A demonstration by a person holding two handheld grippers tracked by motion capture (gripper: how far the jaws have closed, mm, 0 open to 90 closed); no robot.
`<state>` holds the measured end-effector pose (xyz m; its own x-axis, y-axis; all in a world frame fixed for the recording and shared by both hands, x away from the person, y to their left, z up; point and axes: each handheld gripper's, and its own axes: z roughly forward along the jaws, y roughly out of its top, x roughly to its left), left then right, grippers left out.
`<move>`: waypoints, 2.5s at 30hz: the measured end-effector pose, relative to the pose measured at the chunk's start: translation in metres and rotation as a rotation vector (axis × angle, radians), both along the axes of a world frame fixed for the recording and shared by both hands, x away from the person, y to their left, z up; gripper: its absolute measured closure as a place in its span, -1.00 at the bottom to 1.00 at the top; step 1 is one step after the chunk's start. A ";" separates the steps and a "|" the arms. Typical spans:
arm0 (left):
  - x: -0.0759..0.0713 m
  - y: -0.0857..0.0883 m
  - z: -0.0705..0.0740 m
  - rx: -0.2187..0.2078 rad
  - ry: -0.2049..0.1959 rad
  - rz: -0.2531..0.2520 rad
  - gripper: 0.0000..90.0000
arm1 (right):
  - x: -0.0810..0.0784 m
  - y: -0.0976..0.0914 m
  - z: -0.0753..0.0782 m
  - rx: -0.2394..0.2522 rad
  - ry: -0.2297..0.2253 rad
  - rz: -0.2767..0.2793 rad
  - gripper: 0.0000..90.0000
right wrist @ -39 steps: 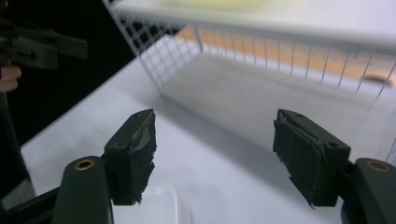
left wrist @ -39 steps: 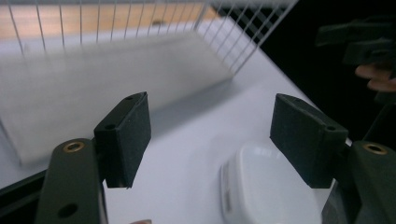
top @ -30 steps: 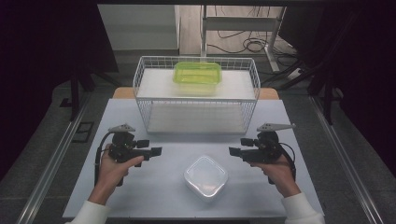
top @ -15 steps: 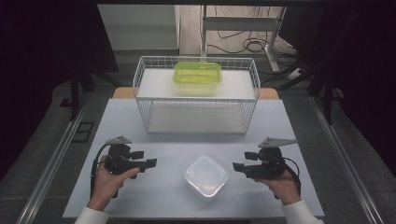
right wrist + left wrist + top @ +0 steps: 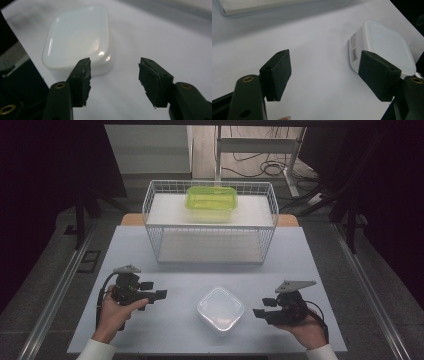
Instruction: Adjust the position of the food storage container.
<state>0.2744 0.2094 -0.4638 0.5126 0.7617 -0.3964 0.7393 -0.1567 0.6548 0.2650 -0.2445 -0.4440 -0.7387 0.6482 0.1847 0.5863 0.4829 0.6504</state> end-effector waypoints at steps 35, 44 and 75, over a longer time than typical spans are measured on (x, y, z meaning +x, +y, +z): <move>0.002 -0.004 -0.003 0.007 0.024 -0.001 -0.43 | -0.044 0.116 -0.034 -0.196 0.092 0.366 0.98; 0.000 0.002 -0.006 0.004 0.031 0.016 -0.43 | -0.038 0.116 -0.037 -0.206 0.106 0.352 0.98; 0.001 0.003 -0.009 0.003 0.039 0.023 -0.43 | 0.011 0.106 -0.042 -0.186 0.061 0.184 0.98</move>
<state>0.2758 0.2123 -0.4728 0.4790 0.7741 -0.4138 0.7679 -0.1411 0.6249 0.2765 -0.1384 -0.4863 -0.8386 0.5308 0.1226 0.5127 0.6930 0.5069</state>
